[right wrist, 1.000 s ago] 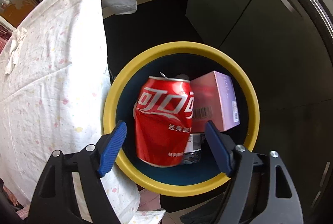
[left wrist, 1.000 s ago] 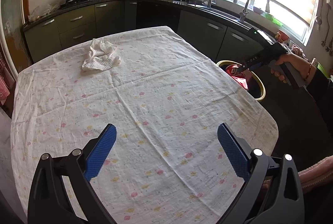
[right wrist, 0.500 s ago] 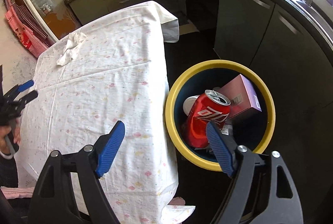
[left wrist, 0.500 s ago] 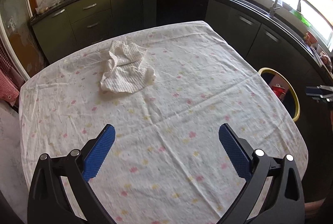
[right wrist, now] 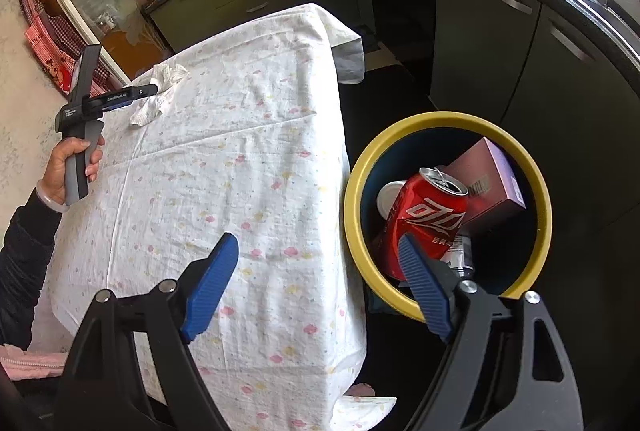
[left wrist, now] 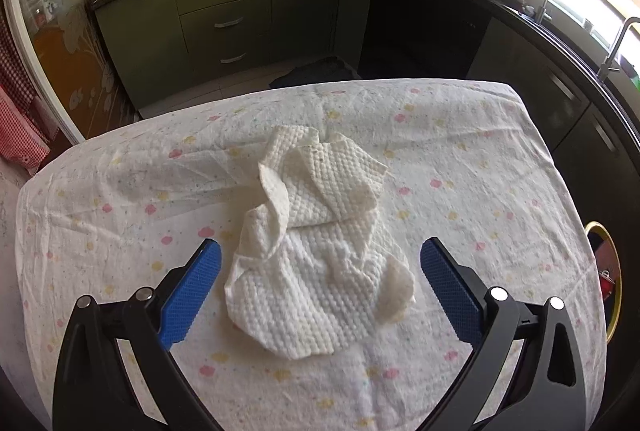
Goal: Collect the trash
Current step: 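Grasp the white crumpled cloth with the left gripper and lift it, then carry the white cloth over the yellow bin and open the left gripper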
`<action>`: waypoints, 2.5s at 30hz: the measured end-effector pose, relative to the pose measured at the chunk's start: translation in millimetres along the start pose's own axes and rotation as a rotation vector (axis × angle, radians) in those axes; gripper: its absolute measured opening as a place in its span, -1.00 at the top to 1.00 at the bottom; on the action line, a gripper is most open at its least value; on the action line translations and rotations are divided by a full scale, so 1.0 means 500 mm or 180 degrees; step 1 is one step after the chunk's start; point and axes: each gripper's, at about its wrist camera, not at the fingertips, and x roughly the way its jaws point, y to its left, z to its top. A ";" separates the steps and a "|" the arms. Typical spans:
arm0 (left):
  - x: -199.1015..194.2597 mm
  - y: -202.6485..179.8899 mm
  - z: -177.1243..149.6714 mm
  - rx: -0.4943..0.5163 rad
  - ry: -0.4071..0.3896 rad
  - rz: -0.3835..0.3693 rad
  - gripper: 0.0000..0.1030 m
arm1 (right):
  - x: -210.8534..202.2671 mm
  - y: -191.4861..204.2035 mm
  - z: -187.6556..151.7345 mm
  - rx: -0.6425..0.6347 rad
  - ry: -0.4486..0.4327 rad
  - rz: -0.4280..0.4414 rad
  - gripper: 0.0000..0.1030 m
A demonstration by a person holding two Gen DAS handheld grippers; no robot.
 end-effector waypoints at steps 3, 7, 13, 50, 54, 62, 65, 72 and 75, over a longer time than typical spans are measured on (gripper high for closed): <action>0.028 0.002 0.001 -0.0096 0.0072 -0.0025 -0.91 | 0.005 -0.001 -0.001 -0.0001 0.0014 0.0008 -0.52; 0.046 -0.009 -0.004 -0.0065 0.0068 0.0063 -0.81 | 0.005 -0.001 0.000 0.0002 0.0011 0.0010 -0.52; 0.045 -0.031 -0.017 0.0050 -0.0038 0.0279 -0.45 | 0.005 0.003 0.001 -0.0014 0.0000 0.0027 -0.53; -0.246 -0.671 -0.175 0.1668 -0.0434 -0.1149 0.81 | -0.157 -0.190 -0.174 0.0594 -0.0607 -0.0319 -0.54; -0.227 -0.773 -0.195 0.1801 -0.0256 -0.1295 0.81 | -0.163 -0.226 -0.199 0.0698 -0.0632 -0.0311 -0.54; -0.177 -0.926 -0.271 0.2284 0.0077 -0.1481 0.80 | -0.157 -0.272 -0.224 0.0823 -0.0630 -0.0259 -0.54; -0.160 -0.965 -0.304 0.2554 0.0069 -0.1391 0.78 | -0.153 -0.280 -0.228 0.0846 -0.0632 -0.0240 -0.54; -0.124 -1.007 -0.341 0.2967 0.0001 -0.1023 -0.60 | -0.159 -0.283 -0.234 0.0871 -0.0673 -0.0223 -0.56; -0.144 -0.984 -0.326 0.2815 -0.0061 -0.1004 -0.61 | -0.162 -0.280 -0.238 0.0870 -0.0687 -0.0239 -0.57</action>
